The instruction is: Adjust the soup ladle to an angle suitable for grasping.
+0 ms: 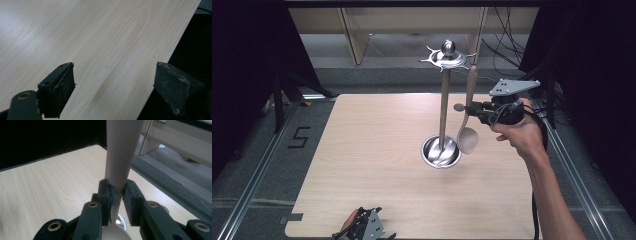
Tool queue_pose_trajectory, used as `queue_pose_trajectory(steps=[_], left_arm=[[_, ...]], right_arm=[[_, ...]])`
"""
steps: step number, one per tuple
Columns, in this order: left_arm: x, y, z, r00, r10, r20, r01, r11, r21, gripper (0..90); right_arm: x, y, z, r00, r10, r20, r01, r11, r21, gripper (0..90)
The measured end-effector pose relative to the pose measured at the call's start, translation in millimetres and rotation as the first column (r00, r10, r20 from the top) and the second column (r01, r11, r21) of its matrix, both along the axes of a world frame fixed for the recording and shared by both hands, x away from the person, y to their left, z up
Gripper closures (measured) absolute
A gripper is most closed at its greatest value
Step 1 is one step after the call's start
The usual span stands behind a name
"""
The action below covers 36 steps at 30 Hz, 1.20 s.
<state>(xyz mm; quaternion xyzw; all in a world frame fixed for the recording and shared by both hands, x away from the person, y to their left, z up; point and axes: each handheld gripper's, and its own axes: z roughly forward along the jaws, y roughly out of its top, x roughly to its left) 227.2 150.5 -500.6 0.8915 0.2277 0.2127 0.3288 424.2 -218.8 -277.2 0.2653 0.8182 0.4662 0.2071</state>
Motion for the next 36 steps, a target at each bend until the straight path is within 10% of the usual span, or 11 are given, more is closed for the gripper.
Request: queue_pose_trajectory(steps=[36], left_arm=[[-0.4, -0.2, -0.3, 0.9999, 0.004, 0.010, -0.004, 1.0000, 0.006, 16.0]], right_arm=[[2.6, 9.4, -1.3, 0.9996, -0.019, -0.020, 0.019, 0.9998, 0.008, 76.9]])
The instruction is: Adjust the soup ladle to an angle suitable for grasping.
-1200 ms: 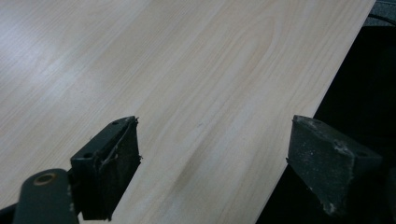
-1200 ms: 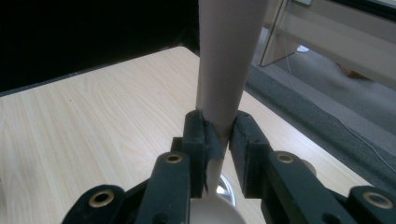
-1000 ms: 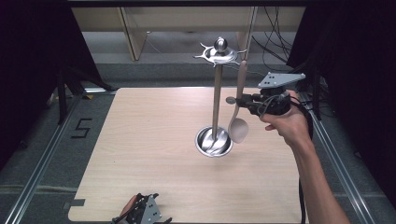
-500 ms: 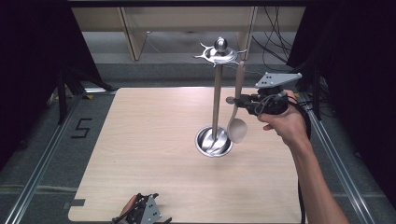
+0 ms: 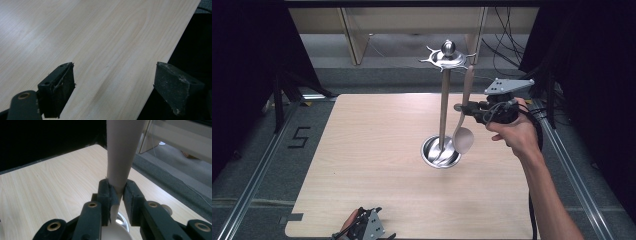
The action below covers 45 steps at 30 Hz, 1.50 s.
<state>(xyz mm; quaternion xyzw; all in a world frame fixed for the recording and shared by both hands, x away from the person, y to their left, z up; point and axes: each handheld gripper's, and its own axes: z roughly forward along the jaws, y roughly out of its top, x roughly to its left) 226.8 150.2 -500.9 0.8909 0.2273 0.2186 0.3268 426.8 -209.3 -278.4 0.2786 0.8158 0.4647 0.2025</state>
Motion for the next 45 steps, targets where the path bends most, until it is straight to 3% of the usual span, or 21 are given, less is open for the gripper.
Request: queue_pose_trajectory(steps=[17, 19, 22, 24, 26, 29, 34, 35, 39, 40, 43, 44, 45], left_arm=[[-0.8, -0.4, 0.2, 1.0000, 0.000, -0.001, 0.000, 1.0000, -0.002, 16.1], [-0.6, -0.4, 0.0, 1.0000, -0.002, -0.002, 0.002, 1.0000, 0.001, 16.0], [-0.7, -0.6, 0.0, 1.0000, -0.003, -0.003, 0.003, 1.0000, 0.001, 16.0], [-0.7, -0.7, -0.1, 1.0000, -0.002, -0.003, 0.002, 1.0000, 0.001, 16.1], [-0.6, -0.6, -0.1, 1.0000, -0.002, -0.004, 0.002, 1.0000, 0.001, 16.0], [-0.9, -0.9, -0.3, 1.0000, -0.004, -0.004, 0.004, 1.0000, -0.005, 16.1], [-0.6, -0.8, -0.2, 1.0000, -0.004, -0.003, 0.004, 1.0000, 0.001, 16.0], [-0.5, -0.6, 0.0, 0.9999, -0.008, -0.010, 0.008, 1.0000, -0.003, 16.0], [-0.4, -0.6, 0.1, 0.9999, -0.010, -0.009, 0.010, 1.0000, 0.002, 16.0], [-0.4, -0.6, 0.1, 0.9999, -0.009, -0.009, 0.009, 1.0000, 0.002, 16.0], [-0.6, -0.9, 0.0, 0.9999, -0.008, -0.009, 0.008, 1.0000, -0.003, 16.1], [-0.7, -0.9, 0.0, 0.9999, -0.008, -0.009, 0.008, 1.0000, -0.003, 16.0], [-0.7, -0.8, -0.1, 0.9999, -0.007, -0.009, 0.007, 1.0000, -0.003, 16.1]], right_arm=[[-0.1, -2.0, -0.8, 0.9999, -0.010, 0.004, 0.009, 0.9993, 0.037, 74.8], [-1.4, -1.9, -1.0, 0.9993, -0.033, 0.016, 0.032, 0.9981, 0.053, 73.7], [-1.9, -2.6, -0.6, 0.9992, -0.036, 0.019, 0.034, 0.9980, 0.054, 71.4], [-3.7, -2.4, -0.3, 0.9995, -0.029, -0.011, 0.029, 0.9979, 0.058, 70.5], [-4.5, -2.3, -0.5, 0.9994, -0.031, -0.012, 0.032, 0.9980, 0.055, 68.9], [-3.6, -1.7, -2.5, 0.9990, -0.042, 0.013, 0.041, 0.9972, 0.063, 64.6], [-6.2, -4.7, -2.7, 0.9995, -0.030, -0.005, 0.030, 0.9975, 0.064, 60.7], [-6.3, -6.1, -2.3, 0.9995, -0.027, 0.014, 0.026, 0.9980, 0.058, 59.4], [-11.9, -7.5, -1.9, 0.9994, -0.034, 0.007, 0.033, 0.9965, 0.077, 55.3], [-11.9, -8.7, -1.8, 0.9991, -0.031, 0.028, 0.029, 0.9972, 0.070, 54.3], [-17.5, -10.3, -2.4, 0.9992, -0.037, 0.015, 0.036, 0.9963, 0.078, 50.7], [-17.4, -11.5, -2.9, 0.9985, -0.039, 0.038, 0.036, 0.9966, 0.074, 49.9], [-19.6, -12.5, -3.6, 0.9994, -0.030, 0.015, 0.029, 0.9967, 0.076, 48.5]])
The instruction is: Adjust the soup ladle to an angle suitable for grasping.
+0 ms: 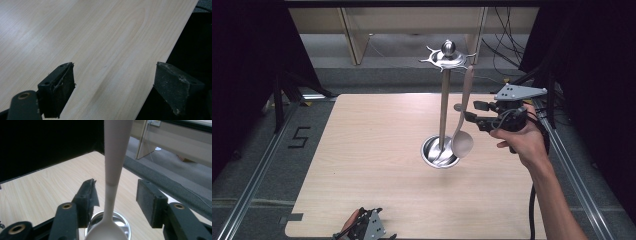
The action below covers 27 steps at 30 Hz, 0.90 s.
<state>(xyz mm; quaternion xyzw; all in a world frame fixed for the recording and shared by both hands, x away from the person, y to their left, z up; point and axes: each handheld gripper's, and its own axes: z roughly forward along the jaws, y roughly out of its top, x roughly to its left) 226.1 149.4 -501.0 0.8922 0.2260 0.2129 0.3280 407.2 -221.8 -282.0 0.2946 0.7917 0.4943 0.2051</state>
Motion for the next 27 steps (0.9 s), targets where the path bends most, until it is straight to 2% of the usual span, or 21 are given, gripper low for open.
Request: queue_pose_trajectory(steps=[1, 2, 3, 4, 5, 6, 7, 9, 10, 11, 12, 13, 16, 18, 19, 24, 25, 27], left_arm=[[0.1, 0.2, 0.1, 1.0000, 0.000, 0.000, 0.000, 1.0000, 0.004, 16.0], [0.1, 0.0, -0.1, 1.0000, 0.000, 0.001, 0.000, 1.0000, 0.002, 16.0], [0.0, -0.1, -0.1, 1.0000, 0.000, 0.001, 0.000, 1.0000, 0.002, 16.0], [0.0, -0.2, -0.2, 1.0000, 0.000, 0.001, 0.000, 1.0000, 0.002, 16.0], [0.2, -0.5, -0.7, 1.0000, -0.003, -0.005, 0.003, 1.0000, -0.003, 16.0], [0.2, -0.6, -0.7, 1.0000, -0.003, -0.006, 0.003, 1.0000, -0.003, 16.0], [0.3, -0.6, -0.7, 1.0000, -0.003, -0.005, 0.003, 1.0000, -0.002, 16.0], [0.3, -0.5, -0.9, 1.0000, -0.003, -0.006, 0.003, 1.0000, -0.002, 16.0], [0.3, -0.6, -0.9, 1.0000, -0.003, -0.005, 0.003, 1.0000, -0.002, 16.0], [0.3, -0.6, -0.9, 1.0000, -0.003, -0.006, 0.003, 1.0000, -0.001, 16.0], [0.3, -0.6, -0.9, 1.0000, -0.004, -0.006, 0.004, 1.0000, -0.001, 16.0], [0.1, -1.1, -1.4, 1.0000, 0.003, 0.001, -0.003, 1.0000, -0.003, 16.0], [0.4, -1.0, -1.4, 1.0000, 0.002, 0.001, -0.002, 1.0000, -0.002, 16.0], [0.7, 0.4, 0.2, 1.0000, 0.005, 0.008, -0.005, 1.0000, 0.006, 16.0], [0.8, 1.0, 0.2, 0.9999, 0.012, 0.006, -0.012, 0.9999, -0.002, 16.0], [1.1, 1.2, -0.1, 0.9999, 0.015, 0.006, -0.015, 0.9999, -0.003, 16.0], [1.0, 0.8, -0.4, 0.9999, 0.013, 0.005, -0.013, 0.9999, -0.004, 16.0], [0.6, 0.7, 0.0, 0.9999, 0.011, 0.008, -0.011, 0.9999, 0.001, 16.0]], right_arm=[[-0.5, -0.4, -1.4, 0.9997, -0.014, 0.021, 0.014, 0.9999, 0.002, 47.9], [-2.6, -1.9, -1.8, 0.9999, -0.010, -0.005, 0.010, 1.0000, 0.000, 47.2], [-2.8, -3.4, -4.0, 0.9998, -0.019, 0.009, 0.019, 0.9998, -0.002, 46.2], [-4.4, -4.7, -5.5, 0.9996, -0.027, 0.000, 0.027, 0.9996, -0.003, 45.3], [-3.5, -6.1, -7.3, 0.9994, -0.028, 0.022, 0.028, 0.9996, -0.003, 44.5], [-5.7, -7.6, -8.8, 0.9995, -0.031, -0.009, 0.031, 0.9995, 0.005, 44.1], [-5.6, -10.0, -11.6, 0.9995, -0.031, 0.004, 0.031, 0.9995, 0.011, 44.1], [-8.5, -14.3, -15.8, 0.9993, -0.037, 0.001, 0.037, 0.9990, 0.026, 43.4], [-8.5, -17.1, -16.5, 0.9994, -0.033, 0.009, 0.033, 0.9994, 0.013, 43.3], [-12.1, -17.6, -18.3, 0.9988, -0.039, -0.028, 0.040, 0.9986, 0.033, 43.1], [-12.2, -20.6, -19.9, 0.9993, -0.036, -0.011, 0.037, 0.9989, 0.028, 42.8], [-13.6, -21.3, -21.5, 0.9990, -0.040, -0.019, 0.041, 0.9983, 0.042, 42.4], [-19.1, -27.6, -26.1, 0.9981, -0.058, -0.022, 0.059, 0.9973, 0.044, 41.6], [-20.9, -30.0, -29.7, 0.9987, -0.047, -0.018, 0.048, 0.9975, 0.052, 41.0], [-23.7, -30.7, -30.2, 0.9978, -0.061, -0.027, 0.062, 0.9971, 0.043, 40.6], [-31.8, -34.2, -38.4, 0.9966, -0.081, 0.015, 0.081, 0.9965, 0.022, 39.8], [-33.9, -34.3, -39.3, 0.9969, -0.078, -0.003, 0.078, 0.9967, 0.022, 39.7], [-37.8, -35.5, -42.9, 0.9968, -0.080, -0.005, 0.080, 0.9966, 0.022, 39.4]])
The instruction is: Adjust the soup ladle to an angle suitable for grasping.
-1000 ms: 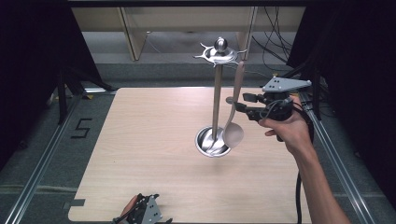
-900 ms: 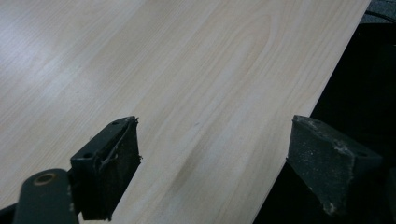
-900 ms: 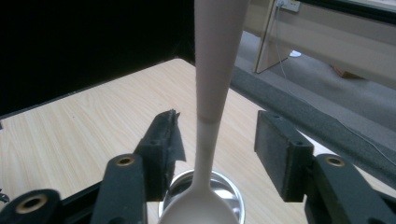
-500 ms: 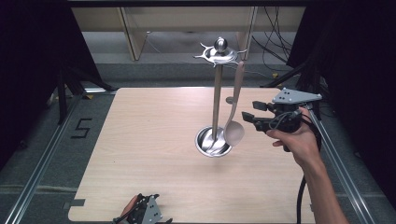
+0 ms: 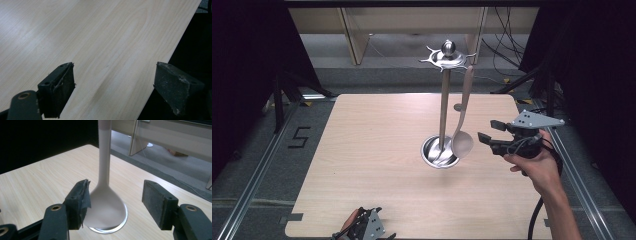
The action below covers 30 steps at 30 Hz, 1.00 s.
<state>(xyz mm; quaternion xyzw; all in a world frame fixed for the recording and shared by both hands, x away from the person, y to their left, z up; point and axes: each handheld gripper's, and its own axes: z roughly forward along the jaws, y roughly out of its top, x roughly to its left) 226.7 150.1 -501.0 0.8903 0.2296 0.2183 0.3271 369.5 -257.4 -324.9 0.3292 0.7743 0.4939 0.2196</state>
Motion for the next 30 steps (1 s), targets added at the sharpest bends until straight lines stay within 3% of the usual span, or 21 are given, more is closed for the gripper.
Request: queue_pose_trajectory(steps=[2, 6, 7, 9, 11, 13, 16, 17, 18, 20, 23, 30], left_arm=[[0.2, 0.2, 0.0, 1.0000, 0.000, 0.000, 0.000, 1.0000, -0.003, 16.0], [0.8, -0.2, -1.3, 1.0000, 0.002, -0.007, -0.002, 1.0000, -0.007, 16.0], [0.5, -0.4, -0.8, 1.0000, 0.001, -0.004, -0.001, 1.0000, -0.002, 16.1], [0.5, -1.2, -1.1, 1.0000, -0.003, -0.001, 0.003, 1.0000, 0.004, 16.0], [-0.6, -0.7, 0.1, 1.0000, -0.004, 0.001, 0.004, 1.0000, -0.002, 16.1], [0.2, -0.2, 0.3, 1.0000, -0.003, -0.001, 0.003, 1.0000, 0.000, 16.0], [0.8, -0.1, -0.3, 1.0000, 0.000, -0.002, 0.000, 1.0000, -0.001, 16.0], [0.8, -0.3, -0.5, 1.0000, 0.002, -0.005, -0.002, 1.0000, -0.003, 16.0], [0.8, -0.2, 0.1, 1.0000, -0.002, -0.001, 0.002, 1.0000, 0.002, 16.0], [0.8, -0.4, 0.2, 1.0000, -0.002, 0.001, 0.002, 1.0000, 0.001, 16.0], [1.1, -1.1, -0.7, 1.0000, -0.002, -0.005, 0.002, 1.0000, -0.006, 16.0], [1.1, -3.2, 1.2, 0.9999, -0.014, -0.008, 0.014, 0.9999, -0.003, 16.0]], right_arm=[[-1.8, -1.5, -4.1, 0.9999, 0.004, 0.016, -0.004, 1.0000, 0.004, 39.4], [-8.2, -2.9, -13.5, 0.9999, 0.000, -0.010, 0.000, 0.9991, 0.041, 39.0], [-6.8, -3.1, -16.5, 0.9997, -0.005, 0.023, 0.004, 0.9987, 0.050, 39.0], [-4.3, -3.7, -20.7, 0.9997, 0.019, -0.012, -0.019, 0.9982, 0.056, 37.9], [-4.1, -6.4, -22.7, 0.9998, 0.009, -0.016, -0.008, 0.9971, 0.076, 38.0], [-6.9, -7.2, -22.5, 0.9996, 0.000, -0.028, 0.001, 0.9979, 0.064, 37.7], [-10.9, -9.9, -21.4, 0.9999, -0.002, -0.017, 0.003, 0.9979, 0.065, 36.5], [-10.8, -10.7, -22.1, 0.9999, -0.003, 0.010, 0.002, 0.9981, 0.061, 35.9], [-13.3, -11.6, -22.3, 0.9999, 0.000, -0.013, 0.001, 0.9985, 0.054, 35.4], [-13.4, -12.7, -25.8, 0.9999, -0.010, 0.004, 0.010, 0.9990, 0.043, 34.4], [-15.8, -14.6, -31.9, 0.9992, -0.007, -0.041, 0.008, 0.9995, 0.031, 33.9], [-18.1, -21.5, -46.3, 0.9971, -0.018, -0.074, 0.019, 0.9997, 0.014, 33.5]])
